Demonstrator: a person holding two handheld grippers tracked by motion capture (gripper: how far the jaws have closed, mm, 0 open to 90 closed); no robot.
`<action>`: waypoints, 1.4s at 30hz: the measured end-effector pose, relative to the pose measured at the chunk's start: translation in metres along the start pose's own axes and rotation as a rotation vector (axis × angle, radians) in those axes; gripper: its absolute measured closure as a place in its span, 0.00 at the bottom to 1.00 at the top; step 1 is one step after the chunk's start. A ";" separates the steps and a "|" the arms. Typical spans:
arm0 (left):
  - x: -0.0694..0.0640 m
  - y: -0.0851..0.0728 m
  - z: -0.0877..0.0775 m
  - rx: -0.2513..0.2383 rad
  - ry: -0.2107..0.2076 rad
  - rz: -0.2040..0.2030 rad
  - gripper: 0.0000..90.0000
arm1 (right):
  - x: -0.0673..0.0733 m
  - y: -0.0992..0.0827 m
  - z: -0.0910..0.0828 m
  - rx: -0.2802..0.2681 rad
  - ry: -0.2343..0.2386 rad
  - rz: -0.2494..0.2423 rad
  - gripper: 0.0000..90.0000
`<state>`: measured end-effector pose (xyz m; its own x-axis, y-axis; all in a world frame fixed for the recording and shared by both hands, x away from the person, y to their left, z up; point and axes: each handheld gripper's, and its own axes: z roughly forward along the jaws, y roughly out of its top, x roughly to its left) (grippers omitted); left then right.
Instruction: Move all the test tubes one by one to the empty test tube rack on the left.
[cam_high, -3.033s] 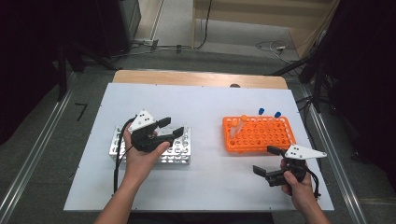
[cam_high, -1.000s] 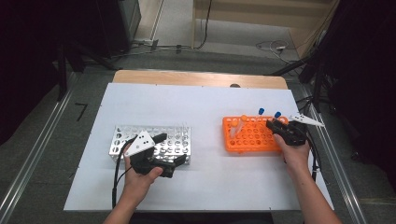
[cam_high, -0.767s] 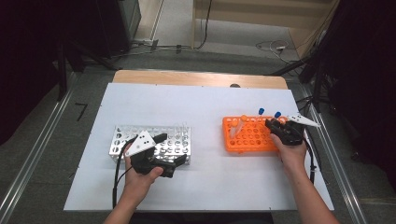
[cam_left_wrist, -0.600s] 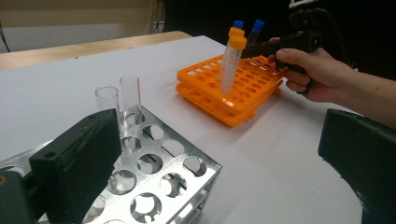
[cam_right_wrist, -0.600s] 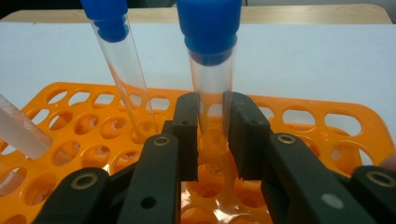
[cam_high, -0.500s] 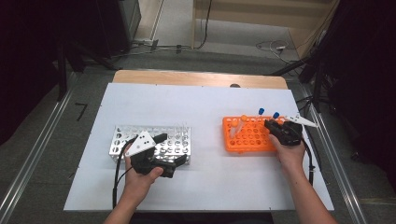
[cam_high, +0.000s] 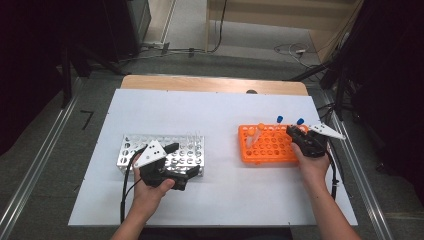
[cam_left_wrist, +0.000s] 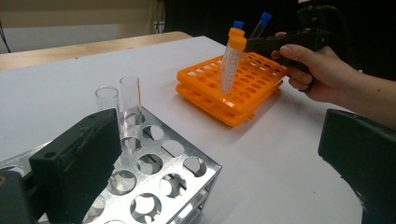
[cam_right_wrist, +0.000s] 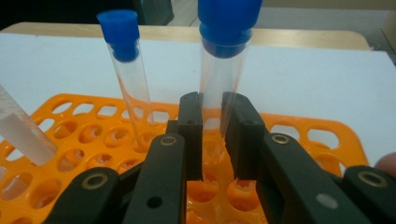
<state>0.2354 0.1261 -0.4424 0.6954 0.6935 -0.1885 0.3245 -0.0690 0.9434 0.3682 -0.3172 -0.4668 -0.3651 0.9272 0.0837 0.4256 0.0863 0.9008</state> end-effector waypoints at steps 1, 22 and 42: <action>0.000 0.000 0.000 0.002 0.000 0.002 0.00 | 0.000 0.002 -0.002 -0.007 0.003 -0.001 0.84; -0.004 0.001 0.000 0.002 -0.006 0.015 0.00 | 0.018 0.004 -0.061 -0.063 0.152 -0.050 0.84; -0.013 0.003 0.001 0.003 -0.026 0.033 0.00 | 0.078 -0.006 -0.079 -0.048 0.474 -0.152 0.84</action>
<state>0.2281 0.1158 -0.4378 0.7222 0.6719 -0.1645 0.3033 -0.0938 0.9483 0.2714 -0.2740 -0.4317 -0.7611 0.6366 0.1247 0.3043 0.1806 0.9353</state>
